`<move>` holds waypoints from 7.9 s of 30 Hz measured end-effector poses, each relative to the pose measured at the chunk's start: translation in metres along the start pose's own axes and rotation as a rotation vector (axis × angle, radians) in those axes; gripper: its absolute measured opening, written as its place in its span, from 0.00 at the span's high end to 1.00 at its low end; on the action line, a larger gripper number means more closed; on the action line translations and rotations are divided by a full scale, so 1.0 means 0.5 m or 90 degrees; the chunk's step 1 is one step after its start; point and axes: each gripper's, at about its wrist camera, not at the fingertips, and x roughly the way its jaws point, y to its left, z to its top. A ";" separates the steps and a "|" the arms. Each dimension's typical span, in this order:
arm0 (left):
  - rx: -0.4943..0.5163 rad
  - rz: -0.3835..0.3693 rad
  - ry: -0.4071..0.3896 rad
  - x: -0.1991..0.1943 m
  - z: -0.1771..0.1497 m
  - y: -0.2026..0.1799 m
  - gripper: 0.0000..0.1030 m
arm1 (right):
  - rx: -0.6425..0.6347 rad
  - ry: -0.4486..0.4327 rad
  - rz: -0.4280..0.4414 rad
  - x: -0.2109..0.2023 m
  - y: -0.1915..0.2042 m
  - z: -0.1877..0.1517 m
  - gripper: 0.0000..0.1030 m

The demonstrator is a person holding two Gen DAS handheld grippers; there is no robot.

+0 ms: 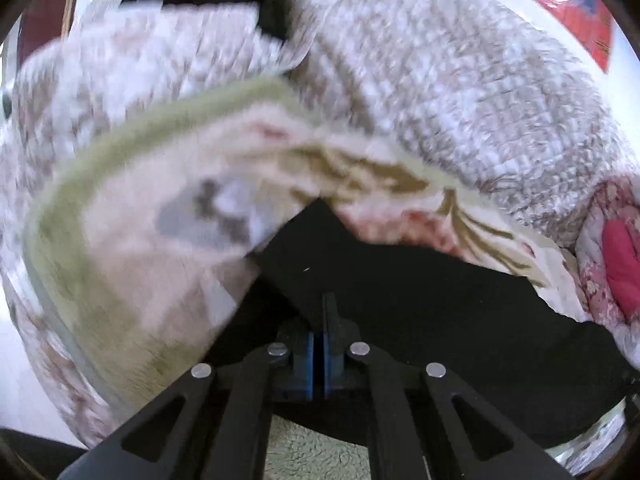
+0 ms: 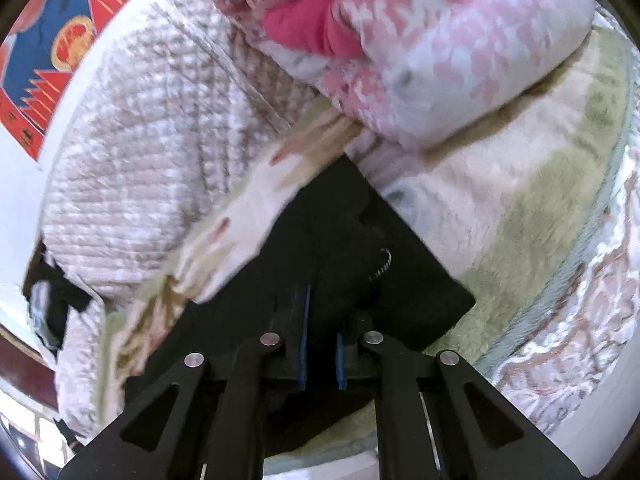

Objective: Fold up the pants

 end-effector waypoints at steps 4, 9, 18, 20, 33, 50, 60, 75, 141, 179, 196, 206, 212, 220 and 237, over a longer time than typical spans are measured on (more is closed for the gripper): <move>0.002 0.022 0.026 0.015 -0.014 0.008 0.96 | 0.015 0.028 -0.051 0.015 -0.014 -0.007 0.91; -0.007 0.034 0.081 0.047 -0.030 0.024 0.95 | 0.023 0.056 -0.101 0.028 -0.028 -0.013 0.89; -0.009 0.115 -0.029 -0.048 0.006 0.029 0.91 | -0.129 -0.130 -0.174 -0.113 0.032 0.002 0.73; 0.027 0.067 -0.032 -0.048 0.015 -0.013 0.88 | -0.208 -0.083 -0.146 -0.073 0.073 -0.005 0.73; 0.185 -0.047 0.093 0.065 -0.011 -0.163 0.74 | -0.324 0.059 -0.139 0.099 0.135 0.006 0.71; 0.145 0.049 0.089 0.199 0.065 -0.129 0.68 | -0.349 0.019 -0.192 0.198 0.167 0.033 0.71; 0.229 -0.037 0.036 0.038 -0.023 -0.227 0.68 | -0.472 0.067 -0.042 0.131 0.271 -0.163 0.71; 0.229 -0.048 0.103 0.025 -0.121 -0.217 0.65 | -0.521 0.141 -0.033 0.148 0.269 -0.291 0.58; 0.287 -0.225 0.011 -0.033 -0.019 -0.367 0.93 | -0.367 0.052 0.051 0.080 0.221 -0.186 0.54; 0.213 -0.170 0.119 0.080 -0.022 -0.253 0.58 | -0.228 0.280 0.175 0.296 0.246 -0.155 0.63; 0.226 -0.186 0.110 0.072 -0.029 -0.256 0.58 | -0.175 0.260 0.159 0.271 0.202 -0.150 0.98; 0.236 -0.245 0.109 0.043 -0.040 -0.270 0.58 | -0.279 0.168 0.093 0.201 0.228 -0.143 0.97; 0.299 -0.238 0.121 0.032 -0.109 -0.302 0.58 | -0.367 0.221 0.092 0.183 0.238 -0.218 0.97; 0.326 -0.232 0.078 -0.012 -0.114 -0.307 0.58 | -0.397 0.190 0.084 0.147 0.238 -0.239 0.97; 0.347 -0.228 0.092 -0.016 -0.152 -0.322 0.58 | -0.438 0.128 0.057 0.108 0.223 -0.250 0.92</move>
